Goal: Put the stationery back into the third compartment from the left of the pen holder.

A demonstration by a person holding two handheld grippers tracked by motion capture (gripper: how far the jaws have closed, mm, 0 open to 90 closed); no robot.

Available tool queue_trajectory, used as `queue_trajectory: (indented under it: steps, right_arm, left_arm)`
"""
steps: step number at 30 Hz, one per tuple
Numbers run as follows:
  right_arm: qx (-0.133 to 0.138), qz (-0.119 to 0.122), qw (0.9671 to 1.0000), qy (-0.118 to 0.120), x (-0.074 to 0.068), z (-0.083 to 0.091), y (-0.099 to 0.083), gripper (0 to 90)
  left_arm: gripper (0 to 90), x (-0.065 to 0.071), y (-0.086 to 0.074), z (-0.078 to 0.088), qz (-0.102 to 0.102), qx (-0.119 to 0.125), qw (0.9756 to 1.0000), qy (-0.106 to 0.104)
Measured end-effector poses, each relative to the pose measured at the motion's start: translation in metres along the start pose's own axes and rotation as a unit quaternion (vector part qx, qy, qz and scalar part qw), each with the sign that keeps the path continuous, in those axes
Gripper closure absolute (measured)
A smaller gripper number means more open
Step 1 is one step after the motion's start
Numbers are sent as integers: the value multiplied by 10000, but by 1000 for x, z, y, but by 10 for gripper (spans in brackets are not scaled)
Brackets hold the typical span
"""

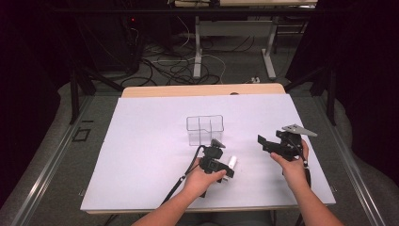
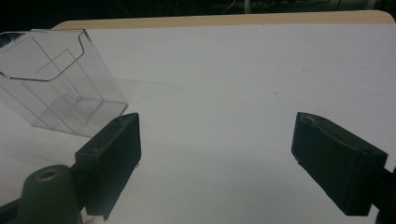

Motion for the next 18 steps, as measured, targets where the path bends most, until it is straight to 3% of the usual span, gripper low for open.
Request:
queue_trajectory:
  steps: [12,18]
  right_arm:
    - [-19,-17,10000,32,-2,-1,0,153]
    - [-34,-10,10000,38,-1,-1,-1,152]
  left_arm:
    - [605,2,0,-3,63,-8,9996,268]
    - [644,0,0,-3,116,-26,9995,285]
Point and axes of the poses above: each handheld gripper's, and its own axes: z roughly backward along the jaws, y roughly out of its top, x roughly to its right, the point moved 6 cm from there along -z, roughly forward along the jaws, and after that the axes turned 5 degrees about -x, right-handed, at the moved point
